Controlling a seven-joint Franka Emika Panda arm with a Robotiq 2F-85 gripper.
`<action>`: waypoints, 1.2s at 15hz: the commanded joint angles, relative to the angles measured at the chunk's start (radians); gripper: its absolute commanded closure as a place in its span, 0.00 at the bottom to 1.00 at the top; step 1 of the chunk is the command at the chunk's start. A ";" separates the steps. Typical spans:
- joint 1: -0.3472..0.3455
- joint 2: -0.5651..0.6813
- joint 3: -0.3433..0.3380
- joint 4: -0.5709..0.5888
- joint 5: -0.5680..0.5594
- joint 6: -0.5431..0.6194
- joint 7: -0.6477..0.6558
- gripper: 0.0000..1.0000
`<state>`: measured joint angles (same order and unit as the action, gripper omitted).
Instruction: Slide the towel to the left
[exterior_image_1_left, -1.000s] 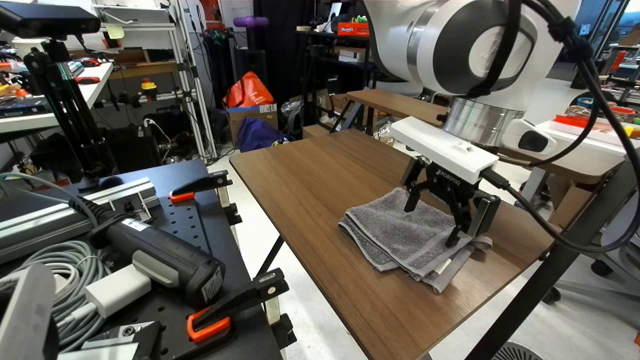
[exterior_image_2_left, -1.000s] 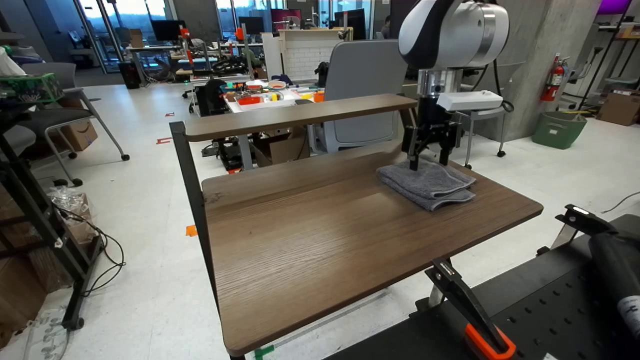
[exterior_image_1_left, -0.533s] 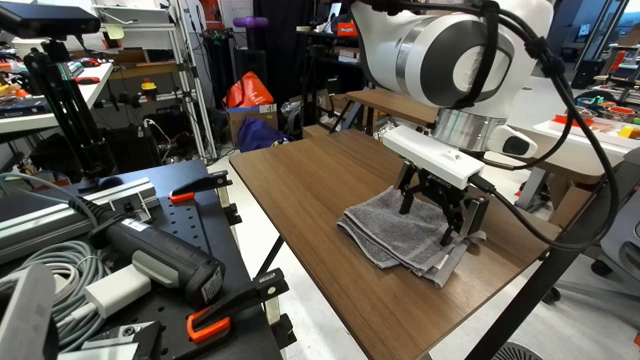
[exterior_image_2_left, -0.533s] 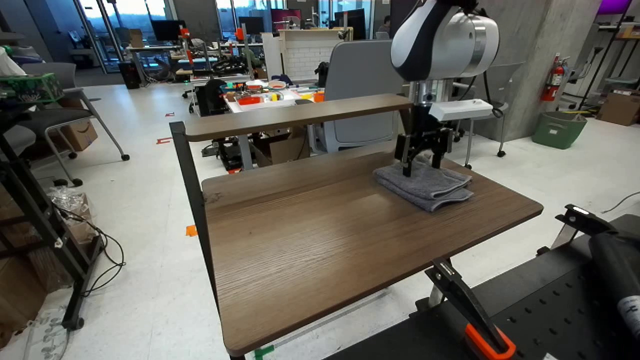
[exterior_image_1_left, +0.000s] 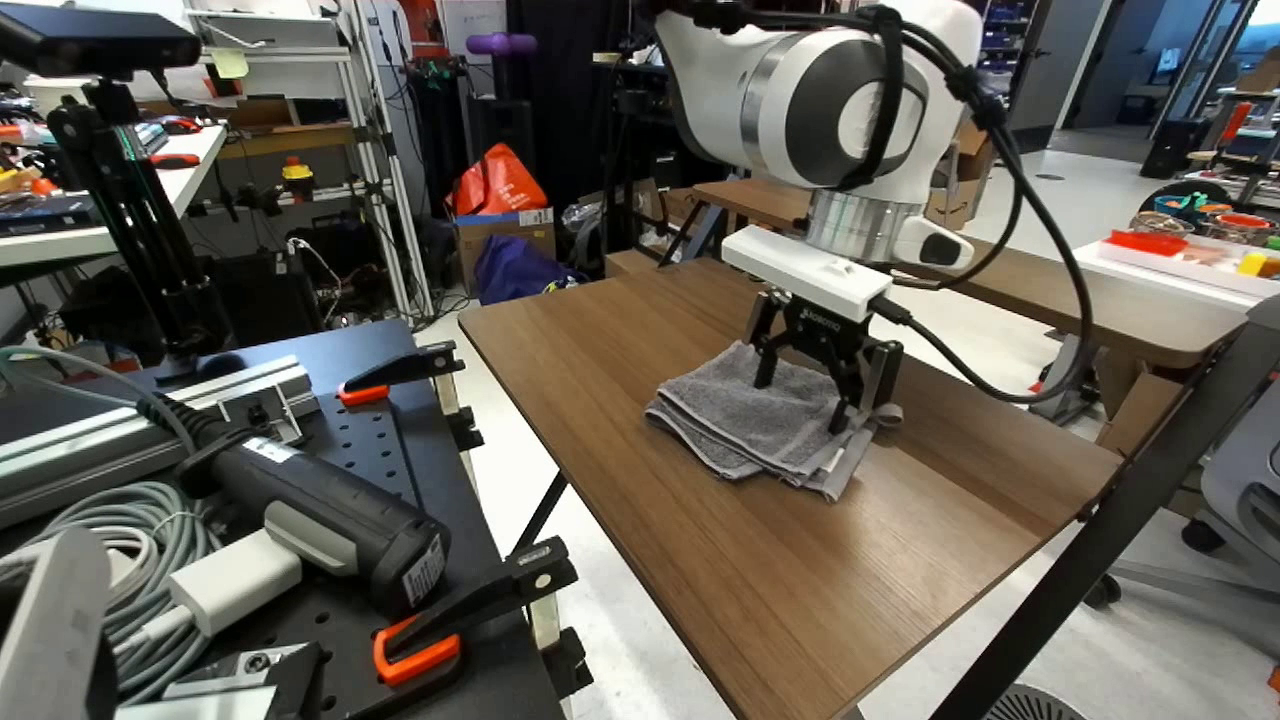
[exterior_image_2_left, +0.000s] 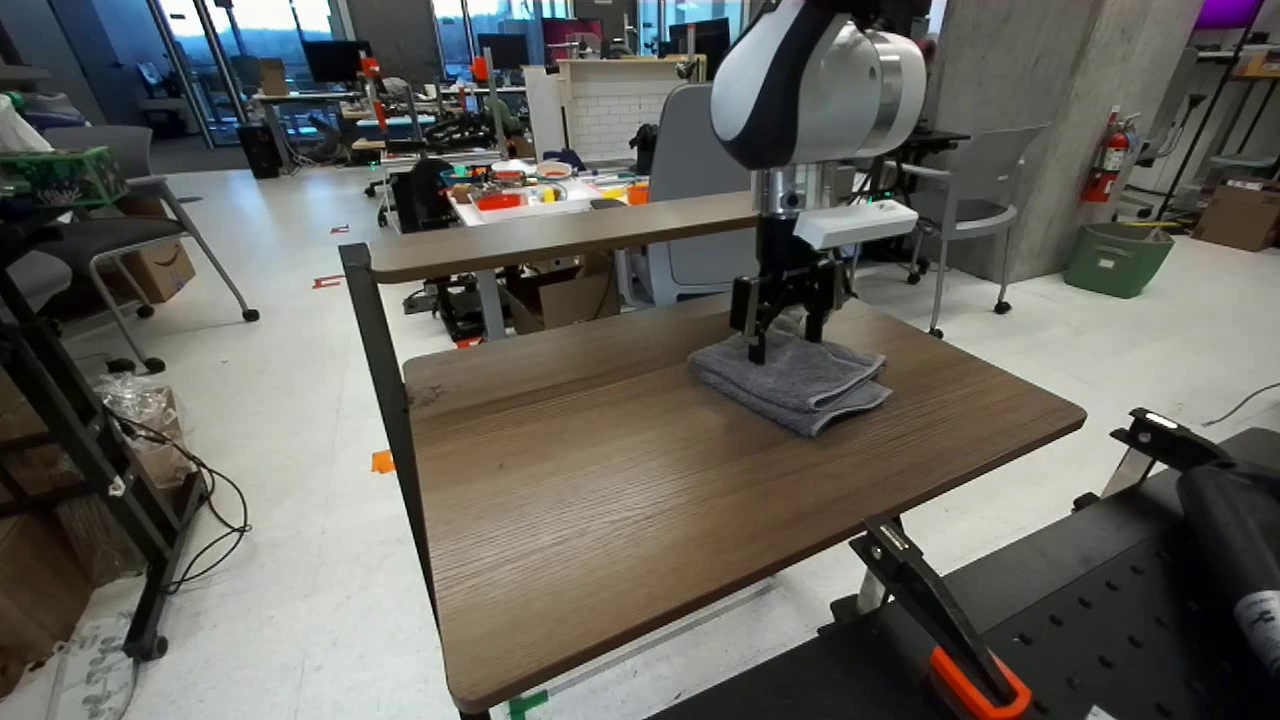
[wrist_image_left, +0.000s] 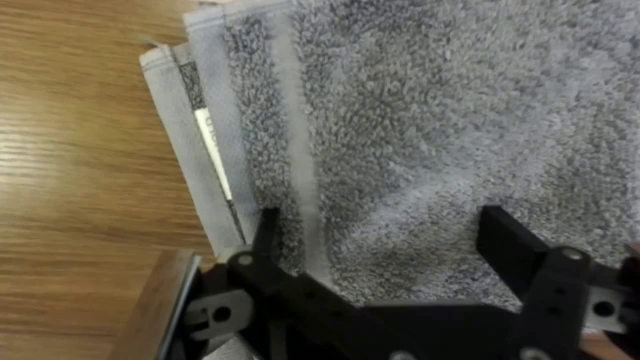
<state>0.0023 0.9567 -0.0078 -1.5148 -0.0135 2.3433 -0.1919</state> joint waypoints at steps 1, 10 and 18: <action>0.052 0.052 0.011 0.063 -0.047 -0.026 0.036 0.00; 0.143 0.071 0.040 0.120 -0.068 -0.064 0.062 0.00; 0.178 -0.140 0.027 0.018 -0.096 -0.235 0.110 0.00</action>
<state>0.1697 0.9503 0.0259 -1.4332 -0.0751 2.1993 -0.1262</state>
